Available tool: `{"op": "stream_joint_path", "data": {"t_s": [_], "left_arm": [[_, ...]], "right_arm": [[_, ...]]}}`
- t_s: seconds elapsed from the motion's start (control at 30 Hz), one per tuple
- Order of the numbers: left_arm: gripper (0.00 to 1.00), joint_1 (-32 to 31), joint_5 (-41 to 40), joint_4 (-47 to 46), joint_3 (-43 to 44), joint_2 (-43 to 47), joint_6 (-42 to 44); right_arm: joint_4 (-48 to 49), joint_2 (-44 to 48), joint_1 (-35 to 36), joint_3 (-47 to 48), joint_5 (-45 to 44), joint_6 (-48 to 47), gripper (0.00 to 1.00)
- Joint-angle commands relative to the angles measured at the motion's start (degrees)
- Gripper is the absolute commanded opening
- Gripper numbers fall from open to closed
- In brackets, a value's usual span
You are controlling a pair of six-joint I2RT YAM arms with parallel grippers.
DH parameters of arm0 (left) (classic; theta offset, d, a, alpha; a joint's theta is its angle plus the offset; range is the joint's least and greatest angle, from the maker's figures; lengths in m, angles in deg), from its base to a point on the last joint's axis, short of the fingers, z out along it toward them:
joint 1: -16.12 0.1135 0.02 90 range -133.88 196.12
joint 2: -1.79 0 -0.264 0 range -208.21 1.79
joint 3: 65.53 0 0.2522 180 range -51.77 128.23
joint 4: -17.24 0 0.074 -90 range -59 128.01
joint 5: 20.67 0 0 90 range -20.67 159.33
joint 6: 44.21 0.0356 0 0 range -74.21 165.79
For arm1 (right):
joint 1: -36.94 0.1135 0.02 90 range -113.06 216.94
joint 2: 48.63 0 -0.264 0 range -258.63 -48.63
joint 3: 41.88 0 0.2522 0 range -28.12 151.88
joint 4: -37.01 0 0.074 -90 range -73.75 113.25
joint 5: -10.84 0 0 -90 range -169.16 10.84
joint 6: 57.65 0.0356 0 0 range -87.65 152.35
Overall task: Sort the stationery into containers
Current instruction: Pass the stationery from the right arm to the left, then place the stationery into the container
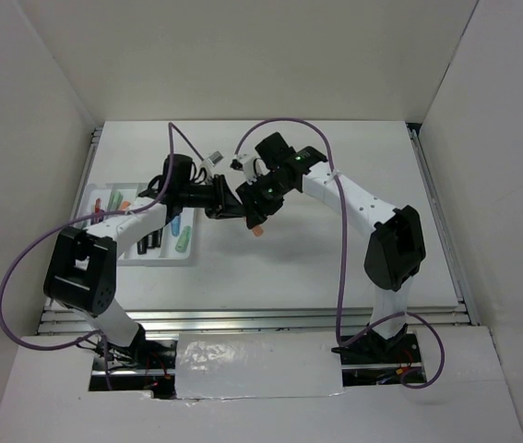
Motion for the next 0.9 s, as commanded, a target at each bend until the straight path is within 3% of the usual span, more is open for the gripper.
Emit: {"op": "stream_joint_path", "data": {"t_s": [0.0,0.2,0.33,0.5,0.6,0.87], "left_arm": [[0.12,2.48,0.14,1.03,-2.54,3.62,2.60],[0.04,14.24,-4.07,10.42,-4.74,7.75,11.55],[0.00,17.34,-11.62,22.72,1.47,8.02,26.28],[0.03,17.25,-25.50,38.46,12.29,3.72,39.58],[0.05,17.34,-31.56,40.40,15.11,3.28,40.13],[0.05,15.24,-38.08,45.42,18.56,-0.59,44.34]], "right_arm": [[2.23,2.16,-0.05,2.87,0.61,1.05,0.54],[3.11,8.49,-4.62,-3.45,5.78,1.57,0.63],[0.84,11.13,-11.28,-6.45,14.56,0.53,0.65],[-3.74,10.69,-15.78,-9.69,20.64,-2.55,0.65],[-5.06,11.39,-18.16,-11.90,23.98,-3.96,0.65],[-4.89,12.63,-21.85,-15.23,26.28,-3.79,0.66]]}}
